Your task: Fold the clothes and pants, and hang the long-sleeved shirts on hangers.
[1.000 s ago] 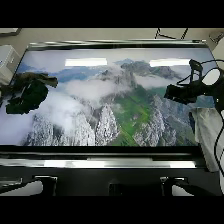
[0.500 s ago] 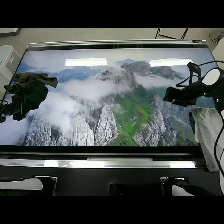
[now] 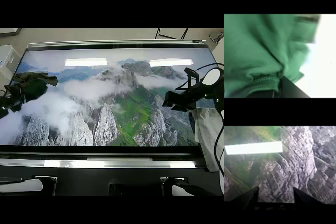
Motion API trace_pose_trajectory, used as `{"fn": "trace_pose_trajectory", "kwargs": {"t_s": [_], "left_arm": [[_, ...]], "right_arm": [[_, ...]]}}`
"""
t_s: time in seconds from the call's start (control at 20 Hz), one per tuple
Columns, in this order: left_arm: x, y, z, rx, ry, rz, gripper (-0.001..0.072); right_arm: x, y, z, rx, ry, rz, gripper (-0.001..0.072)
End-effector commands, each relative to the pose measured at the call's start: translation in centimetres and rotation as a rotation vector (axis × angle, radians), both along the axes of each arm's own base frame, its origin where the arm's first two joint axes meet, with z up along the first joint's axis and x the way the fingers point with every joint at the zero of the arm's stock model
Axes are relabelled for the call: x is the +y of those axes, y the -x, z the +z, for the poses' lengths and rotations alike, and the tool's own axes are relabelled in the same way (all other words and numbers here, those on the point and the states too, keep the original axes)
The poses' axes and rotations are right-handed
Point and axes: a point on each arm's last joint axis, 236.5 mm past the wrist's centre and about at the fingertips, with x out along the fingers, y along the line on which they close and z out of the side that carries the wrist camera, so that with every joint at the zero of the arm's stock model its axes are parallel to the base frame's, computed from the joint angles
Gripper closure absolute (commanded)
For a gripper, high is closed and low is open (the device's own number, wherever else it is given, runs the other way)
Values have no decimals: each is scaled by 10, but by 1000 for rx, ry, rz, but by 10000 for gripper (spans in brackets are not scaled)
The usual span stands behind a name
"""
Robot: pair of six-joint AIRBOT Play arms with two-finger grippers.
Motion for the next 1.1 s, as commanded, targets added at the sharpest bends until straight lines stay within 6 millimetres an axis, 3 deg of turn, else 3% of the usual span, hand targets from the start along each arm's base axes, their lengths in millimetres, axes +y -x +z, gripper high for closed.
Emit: {"fn": "trace_pose_trajectory", "kwargs": {"t_s": [0.0, 0.05, 0.1, 0.2, 0.25, 0.35, 0.45, 0.55, 0.65, 0.75, 0.85, 0.95, 1.0, 1.05], "left_arm": [[-84, 23, 165, -315, -327, -250, 689], [-126, 46, 220, -435, -396, -316, 689], [-166, 71, 263, -539, -426, -372, 689], [-246, 128, 324, -725, -427, -506, 689], [-280, 155, 347, -806, -382, -557, 689], [-333, 191, 375, -925, -296, -636, 689], [-379, 209, 376, -957, -212, -719, 688], [-427, 214, 341, -893, -160, -830, 689], [-468, 209, 276, -739, -110, -930, 688], [-493, 191, 187, -501, -49, -957, 689], [-504, 174, 96, -252, 6, -937, 689], [-517, 178, 10, 11, 67, -973, 683], [-523, 188, -21, 118, 90, -1021, 512], [-528, 199, -39, 210, 125, -1093, 93]], "right_arm": [[1, 2, 4, -3, 0, 1, 223], [0, 1, 7, -18, 1, -1, 223], [0, 1, 11, -32, 2, -2, 223], [0, 2, 21, -59, 5, -2, 223], [0, 3, 27, -74, 7, -2, 223], [0, 4, 41, -122, 12, -5, 223], [-4, 4, 58, -182, 35, -10, 222], [-17, 4, 75, -236, 98, -12, 219], [-32, 5, 90, -278, 165, -22, 214], [-39, 9, 94, -283, 198, -26, 214], [-39, 11, 91, -266, 195, -24, 215], [-37, 9, 88, -260, 184, -25, 215], [-37, 8, 85, -250, 182, -24, 215], [-37, 7, 81, -237, 181, -22, 214]]}}
